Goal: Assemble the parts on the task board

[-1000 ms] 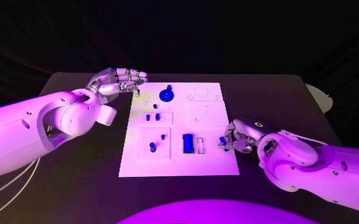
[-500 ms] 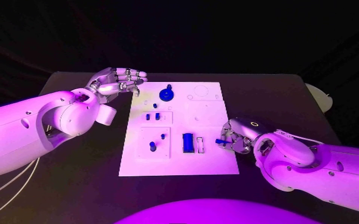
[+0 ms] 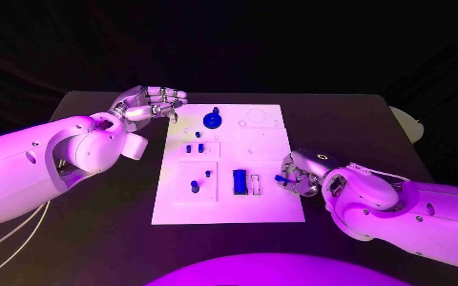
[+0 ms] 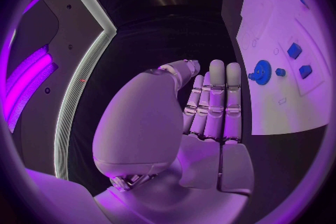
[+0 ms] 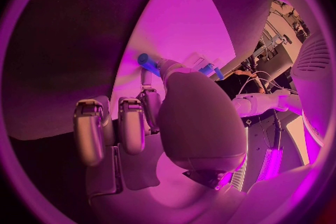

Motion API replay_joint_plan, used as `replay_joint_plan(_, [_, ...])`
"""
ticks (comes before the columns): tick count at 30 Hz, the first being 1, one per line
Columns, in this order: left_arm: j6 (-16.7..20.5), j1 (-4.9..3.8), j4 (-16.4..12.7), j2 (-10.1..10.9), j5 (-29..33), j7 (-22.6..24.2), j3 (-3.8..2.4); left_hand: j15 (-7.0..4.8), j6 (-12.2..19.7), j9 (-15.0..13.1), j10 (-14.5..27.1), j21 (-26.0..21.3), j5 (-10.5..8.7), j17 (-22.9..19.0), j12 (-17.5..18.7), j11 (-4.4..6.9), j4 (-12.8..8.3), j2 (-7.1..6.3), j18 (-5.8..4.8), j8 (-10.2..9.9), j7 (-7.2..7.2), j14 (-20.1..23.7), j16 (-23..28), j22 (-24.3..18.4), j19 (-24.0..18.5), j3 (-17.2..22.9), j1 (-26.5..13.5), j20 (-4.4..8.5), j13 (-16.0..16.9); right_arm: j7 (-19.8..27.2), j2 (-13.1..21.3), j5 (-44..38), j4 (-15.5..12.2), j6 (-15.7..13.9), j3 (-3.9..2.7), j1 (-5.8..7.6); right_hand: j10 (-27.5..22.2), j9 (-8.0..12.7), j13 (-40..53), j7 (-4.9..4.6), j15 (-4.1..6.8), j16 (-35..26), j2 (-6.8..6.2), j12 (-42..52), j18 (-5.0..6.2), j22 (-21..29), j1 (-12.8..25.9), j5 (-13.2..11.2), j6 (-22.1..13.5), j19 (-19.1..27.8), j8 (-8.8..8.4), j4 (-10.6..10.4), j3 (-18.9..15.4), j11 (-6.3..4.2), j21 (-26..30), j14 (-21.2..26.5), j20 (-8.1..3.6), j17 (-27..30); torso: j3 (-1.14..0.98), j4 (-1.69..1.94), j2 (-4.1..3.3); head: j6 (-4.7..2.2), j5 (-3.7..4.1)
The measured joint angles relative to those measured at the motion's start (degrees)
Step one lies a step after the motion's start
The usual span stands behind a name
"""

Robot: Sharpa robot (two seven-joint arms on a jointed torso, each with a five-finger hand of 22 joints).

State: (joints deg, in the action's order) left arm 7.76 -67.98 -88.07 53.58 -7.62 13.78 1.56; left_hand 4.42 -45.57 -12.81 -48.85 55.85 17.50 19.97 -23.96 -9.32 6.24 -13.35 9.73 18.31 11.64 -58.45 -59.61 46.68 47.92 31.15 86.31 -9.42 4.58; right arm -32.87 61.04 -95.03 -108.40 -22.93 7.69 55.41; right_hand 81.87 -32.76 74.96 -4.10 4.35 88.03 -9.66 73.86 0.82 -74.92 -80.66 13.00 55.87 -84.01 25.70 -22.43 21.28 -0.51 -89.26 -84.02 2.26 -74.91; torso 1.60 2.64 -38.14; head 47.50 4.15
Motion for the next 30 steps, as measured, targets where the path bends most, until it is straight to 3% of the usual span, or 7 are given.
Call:
replay_joint_plan(2, [0.00,0.00,0.00,0.00,0.00,-0.03,0.00,0.00,0.00,0.00,0.00,0.00,0.00,0.00,0.00,0.00,0.00,0.00,0.00,0.00,0.00,0.00,0.00,0.00,0.00,0.00,0.00,0.00,0.00,0.06,-0.03,-0.01,0.06,0.20,-0.03,0.04,0.00,0.00,0.00,-0.01,0.00,0.00,-0.15,-0.03,0.00,0.00,0.74,0.45,0.00,0.00,-0.11,-0.07,0.09,0.00,0.00,0.00,0.00,0.00,0.00,0.00,0.00,0.01,0.01])
replay_joint_plan(6, [-0.01,0.00,-0.01,0.01,0.00,-0.09,0.00,0.00,0.00,0.00,0.00,0.00,0.00,0.00,0.00,0.00,0.00,0.00,0.00,0.00,0.00,0.00,0.00,0.00,0.00,0.00,0.00,0.00,0.00,0.13,-0.05,0.02,-0.01,0.26,-0.03,0.05,0.00,-2.09,0.00,-0.11,-0.01,0.00,-0.51,-0.03,0.00,0.01,1.89,2.13,-0.10,0.00,-0.57,0.49,1.61,0.00,0.00,0.00,0.00,0.00,-0.01,0.01,0.00,0.03,0.01])
replay_joint_plan(9, [-0.02,0.00,-0.01,0.02,0.00,-0.12,0.01,0.00,0.00,0.00,0.22,0.00,0.00,-0.06,-0.23,-0.21,0.00,0.00,0.00,0.00,0.00,0.00,0.00,0.00,0.00,0.00,0.00,0.00,-0.05,0.13,0.12,0.23,-0.35,0.05,0.02,0.07,0.00,-2.03,0.00,-0.31,-0.01,0.00,-0.63,-0.03,0.00,0.01,2.13,2.22,-0.30,0.00,-0.66,0.98,2.25,0.00,0.00,0.00,0.00,0.00,-0.05,-0.01,-0.01,-0.07,-0.09])
replay_joint_plan(10, [-0.02,0.00,-0.02,0.02,0.00,-0.13,0.01,0.00,0.00,0.00,0.22,0.00,0.00,-0.06,-0.23,-0.22,0.00,0.00,0.00,0.00,0.00,0.00,0.00,-0.01,0.00,0.00,0.00,0.00,-0.05,0.09,0.21,0.37,-0.54,-0.10,0.08,0.12,0.00,-1.30,0.00,-0.32,-0.01,0.00,-0.69,-0.03,0.00,0.01,2.20,2.22,-0.32,0.00,-0.62,2.17,3.49,0.00,0.00,0.00,0.00,0.00,-0.04,-0.01,-0.01,-0.10,-0.14])
replay_joint_plan(15, [-0.04,0.00,-0.02,0.02,0.00,-0.19,0.01,0.00,0.00,0.00,0.22,0.00,0.00,-0.06,-0.23,-0.21,0.00,0.00,0.00,0.00,0.00,0.00,0.00,-0.01,0.00,0.00,0.00,0.00,-0.06,-0.31,0.37,1.33,-1.45,-0.79,0.45,0.73,0.00,0.70,-0.01,-0.30,-0.01,0.00,-0.75,-0.03,0.00,0.01,2.26,2.22,-0.27,0.00,-0.57,3.73,5.16,0.00,0.00,0.00,0.00,0.01,-0.06,-0.02,-0.03,-0.26,-0.21])
replay_joint_plan(23, [-0.05,0.00,-0.03,-0.04,0.00,-0.23,0.01,0.00,0.00,0.00,0.21,0.00,0.00,-0.06,-0.23,-0.21,0.00,0.00,0.00,0.00,0.00,0.00,0.00,0.04,0.00,0.00,0.00,0.00,-0.05,-0.49,-0.62,3.04,-3.23,-2.61,0.47,2.06,0.00,-0.04,-0.01,-0.29,-0.01,0.00,-1.06,-0.03,0.00,0.02,2.57,2.21,-0.28,0.00,-0.22,4.19,5.62,0.00,0.00,0.00,0.00,-0.04,-0.05,-0.02,-0.07,-0.43,-0.18])
replay_joint_plan(30, [-0.08,0.00,-0.07,-0.07,0.00,-0.24,0.01,0.00,0.00,0.00,0.21,0.00,0.00,-0.05,-0.22,-0.21,0.00,0.00,0.00,0.00,0.00,0.00,0.00,0.04,0.00,0.00,0.00,0.00,-0.05,-0.41,-2.15,4.72,-3.71,-3.96,0.47,2.28,0.01,-0.15,-0.02,-0.29,-0.02,0.00,-1.12,-0.03,0.00,0.02,3.22,2.20,-0.28,0.00,-0.22,4.61,6.03,0.01,-0.26,0.00,0.00,-0.04,-0.01,0.01,-0.09,-0.33,-0.04])
